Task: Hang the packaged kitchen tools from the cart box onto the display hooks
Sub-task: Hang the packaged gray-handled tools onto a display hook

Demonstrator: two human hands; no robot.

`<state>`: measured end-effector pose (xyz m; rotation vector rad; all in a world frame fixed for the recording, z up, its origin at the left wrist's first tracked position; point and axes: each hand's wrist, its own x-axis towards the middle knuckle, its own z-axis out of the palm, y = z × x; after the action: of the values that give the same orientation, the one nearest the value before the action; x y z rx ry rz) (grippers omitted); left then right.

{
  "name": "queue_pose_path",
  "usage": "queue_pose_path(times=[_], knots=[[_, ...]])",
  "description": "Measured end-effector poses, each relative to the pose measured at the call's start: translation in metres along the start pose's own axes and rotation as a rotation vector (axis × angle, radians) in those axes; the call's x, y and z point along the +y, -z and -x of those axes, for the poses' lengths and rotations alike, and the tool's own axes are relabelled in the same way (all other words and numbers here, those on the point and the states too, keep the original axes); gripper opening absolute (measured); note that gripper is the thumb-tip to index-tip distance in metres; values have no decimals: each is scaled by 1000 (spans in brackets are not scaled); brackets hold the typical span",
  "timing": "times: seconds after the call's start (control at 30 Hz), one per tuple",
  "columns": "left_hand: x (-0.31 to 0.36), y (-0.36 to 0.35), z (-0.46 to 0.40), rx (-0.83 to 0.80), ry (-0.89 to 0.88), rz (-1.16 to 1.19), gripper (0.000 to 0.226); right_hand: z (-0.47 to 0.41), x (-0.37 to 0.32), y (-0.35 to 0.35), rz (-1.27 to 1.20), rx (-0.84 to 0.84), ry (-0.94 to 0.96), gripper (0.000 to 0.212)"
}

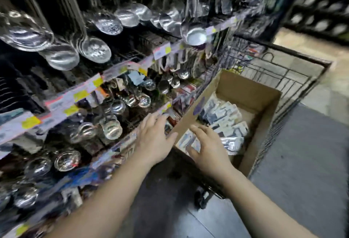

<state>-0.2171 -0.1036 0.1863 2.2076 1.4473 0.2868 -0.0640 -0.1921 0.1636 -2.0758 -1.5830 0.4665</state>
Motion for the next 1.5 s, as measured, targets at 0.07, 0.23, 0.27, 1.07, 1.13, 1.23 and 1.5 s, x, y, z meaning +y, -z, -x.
queue_pose_path(times=[0.07,0.23,0.27,1.07,1.13,1.23,1.5], knots=[[14,-21,-18,-13,-5,-17,70,11,28,7,1,-21,-46,63],[30,-64,-53,-72,2,-40,68,22,83,7,27,-86,-158,63],[32,-73,-59,-88,-5,-46,68,19,92,5,27,-94,-179,63],[-11,-269,-211,-776,198,-111,72,-125,231,-119,-199,-418,-742,54],[-14,-286,-214,-799,254,-101,74,-126,238,-133,-228,-482,-766,56],[-17,-307,-213,-790,363,-57,67,-128,247,-148,-369,-555,-855,58],[-25,-329,-204,-697,539,11,48,-139,261,-181,-805,-547,-947,57]])
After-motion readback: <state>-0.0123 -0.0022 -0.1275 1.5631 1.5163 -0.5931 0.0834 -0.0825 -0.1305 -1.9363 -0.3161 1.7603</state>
